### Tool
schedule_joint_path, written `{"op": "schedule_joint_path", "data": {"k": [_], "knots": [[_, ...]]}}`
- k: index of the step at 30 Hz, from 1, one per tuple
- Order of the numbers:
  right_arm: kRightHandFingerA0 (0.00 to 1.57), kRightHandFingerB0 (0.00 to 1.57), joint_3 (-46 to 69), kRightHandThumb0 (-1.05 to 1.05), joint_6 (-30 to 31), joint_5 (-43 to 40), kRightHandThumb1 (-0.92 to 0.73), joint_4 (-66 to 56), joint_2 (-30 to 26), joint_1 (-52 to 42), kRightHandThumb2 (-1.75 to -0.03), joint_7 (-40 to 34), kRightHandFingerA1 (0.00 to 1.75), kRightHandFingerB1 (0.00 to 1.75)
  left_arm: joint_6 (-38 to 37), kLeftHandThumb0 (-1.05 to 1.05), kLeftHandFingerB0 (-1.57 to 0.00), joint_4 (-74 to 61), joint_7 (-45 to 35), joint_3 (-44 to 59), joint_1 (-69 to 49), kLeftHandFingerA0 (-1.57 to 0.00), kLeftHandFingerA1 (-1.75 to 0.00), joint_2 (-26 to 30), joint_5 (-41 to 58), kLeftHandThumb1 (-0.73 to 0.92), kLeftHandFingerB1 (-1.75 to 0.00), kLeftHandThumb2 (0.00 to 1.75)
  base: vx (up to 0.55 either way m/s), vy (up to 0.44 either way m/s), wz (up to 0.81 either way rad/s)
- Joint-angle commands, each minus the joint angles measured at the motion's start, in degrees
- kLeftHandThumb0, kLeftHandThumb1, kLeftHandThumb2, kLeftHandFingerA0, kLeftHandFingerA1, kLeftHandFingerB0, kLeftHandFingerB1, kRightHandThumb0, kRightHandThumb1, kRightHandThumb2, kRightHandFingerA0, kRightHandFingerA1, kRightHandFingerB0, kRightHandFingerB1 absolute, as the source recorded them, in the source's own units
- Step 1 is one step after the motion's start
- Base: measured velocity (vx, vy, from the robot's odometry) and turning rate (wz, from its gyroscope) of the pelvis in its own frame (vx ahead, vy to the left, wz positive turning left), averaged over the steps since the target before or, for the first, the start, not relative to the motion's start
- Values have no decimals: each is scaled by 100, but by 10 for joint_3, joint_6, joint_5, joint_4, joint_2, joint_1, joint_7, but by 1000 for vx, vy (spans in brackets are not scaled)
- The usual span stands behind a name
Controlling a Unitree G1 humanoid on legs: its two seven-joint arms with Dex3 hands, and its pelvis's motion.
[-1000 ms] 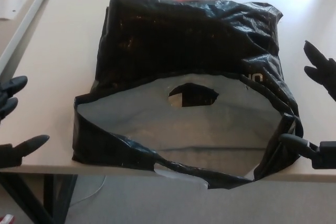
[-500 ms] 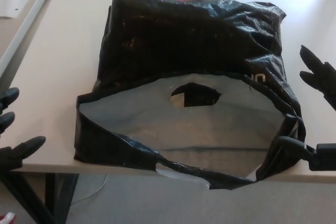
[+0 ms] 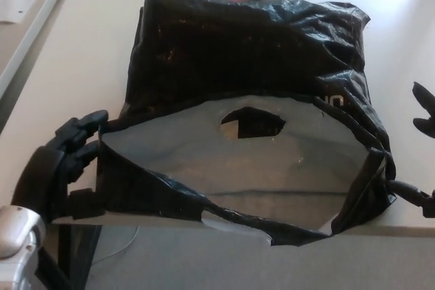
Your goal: A plastic bag is kept infront of the robot in the middle of the desk and the robot uses both its hands to grab it from the top and lifts it up and then releases it.
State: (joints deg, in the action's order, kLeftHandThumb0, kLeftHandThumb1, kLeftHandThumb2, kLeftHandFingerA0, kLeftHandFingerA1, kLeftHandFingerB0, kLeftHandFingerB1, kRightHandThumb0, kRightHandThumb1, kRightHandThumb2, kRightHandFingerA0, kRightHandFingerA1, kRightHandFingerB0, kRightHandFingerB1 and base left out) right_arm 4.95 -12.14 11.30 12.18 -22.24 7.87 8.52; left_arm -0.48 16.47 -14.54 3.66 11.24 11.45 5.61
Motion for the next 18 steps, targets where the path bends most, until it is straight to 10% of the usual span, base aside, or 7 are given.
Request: {"op": "schedule_joint_path", "data": {"k": [1, 18], "knots": [[19, 0, -2, -42, -46, 5, -50, 74, -30, 25, -55, 0, 38, 10, 21, -44, -3, -25, 20, -23, -11, -19, -31, -14, -24, 54, -25, 56, 0, 0, 0], [7, 0, -60, -49, 1, 39, -47, 41, -41, 16, -71, 19, 43, 0, 72, -44, -2, -29, 30, -30, -18, -19, -32, -51, -9, 54, -25, 56, 0, 0, 0]]}}
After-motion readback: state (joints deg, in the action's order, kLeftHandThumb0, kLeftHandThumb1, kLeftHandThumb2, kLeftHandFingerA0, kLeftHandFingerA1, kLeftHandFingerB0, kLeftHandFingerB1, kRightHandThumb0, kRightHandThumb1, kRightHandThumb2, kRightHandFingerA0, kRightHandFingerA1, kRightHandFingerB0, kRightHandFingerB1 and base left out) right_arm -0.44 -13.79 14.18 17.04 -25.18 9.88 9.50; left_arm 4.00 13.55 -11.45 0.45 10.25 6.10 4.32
